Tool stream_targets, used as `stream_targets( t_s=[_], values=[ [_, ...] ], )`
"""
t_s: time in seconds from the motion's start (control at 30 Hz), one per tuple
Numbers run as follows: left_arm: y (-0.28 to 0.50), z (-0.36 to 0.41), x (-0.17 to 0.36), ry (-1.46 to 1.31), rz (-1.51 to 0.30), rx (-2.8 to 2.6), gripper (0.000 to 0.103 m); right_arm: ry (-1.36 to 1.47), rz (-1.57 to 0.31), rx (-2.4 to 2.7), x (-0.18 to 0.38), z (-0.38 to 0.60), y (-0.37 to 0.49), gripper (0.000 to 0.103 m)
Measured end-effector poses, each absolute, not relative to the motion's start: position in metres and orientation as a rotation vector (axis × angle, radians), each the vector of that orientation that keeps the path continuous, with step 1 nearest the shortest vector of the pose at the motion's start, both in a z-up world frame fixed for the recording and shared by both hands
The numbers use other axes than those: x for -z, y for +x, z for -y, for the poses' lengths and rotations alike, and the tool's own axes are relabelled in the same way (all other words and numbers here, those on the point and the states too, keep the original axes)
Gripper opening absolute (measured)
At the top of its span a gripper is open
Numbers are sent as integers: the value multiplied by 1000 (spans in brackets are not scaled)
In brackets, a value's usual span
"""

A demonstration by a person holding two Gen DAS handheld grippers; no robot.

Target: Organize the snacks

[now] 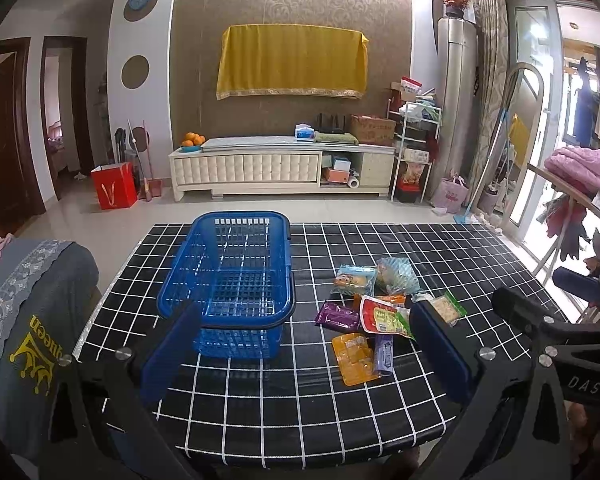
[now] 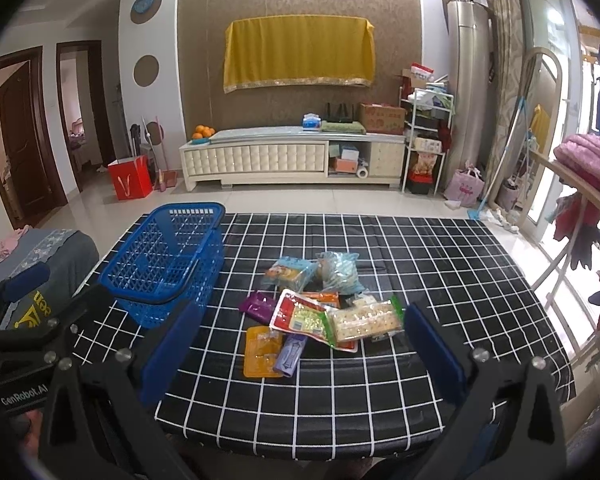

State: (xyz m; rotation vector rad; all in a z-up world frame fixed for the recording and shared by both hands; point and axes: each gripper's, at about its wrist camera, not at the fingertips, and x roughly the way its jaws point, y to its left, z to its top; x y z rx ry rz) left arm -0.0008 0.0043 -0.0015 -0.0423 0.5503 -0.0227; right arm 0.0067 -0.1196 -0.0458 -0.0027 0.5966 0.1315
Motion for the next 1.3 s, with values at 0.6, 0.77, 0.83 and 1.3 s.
stream_targets(
  t_s=[0.6,0.77,0.83,1.3],
  values=[
    [-4,-4,3,-42,-554,22,103,0,-608,-137,47,118,7,103],
    [-5,-6,4,-44,-561,25,103,3,-618,-138,50,118,7,103],
    [-4,-5,4,-45,-564,24,103,2,-623,-138,50,118,8,103],
    [-1,-5,3,-49,-567,27,103,12,-626,-142,49,118,8,103]
  ],
)
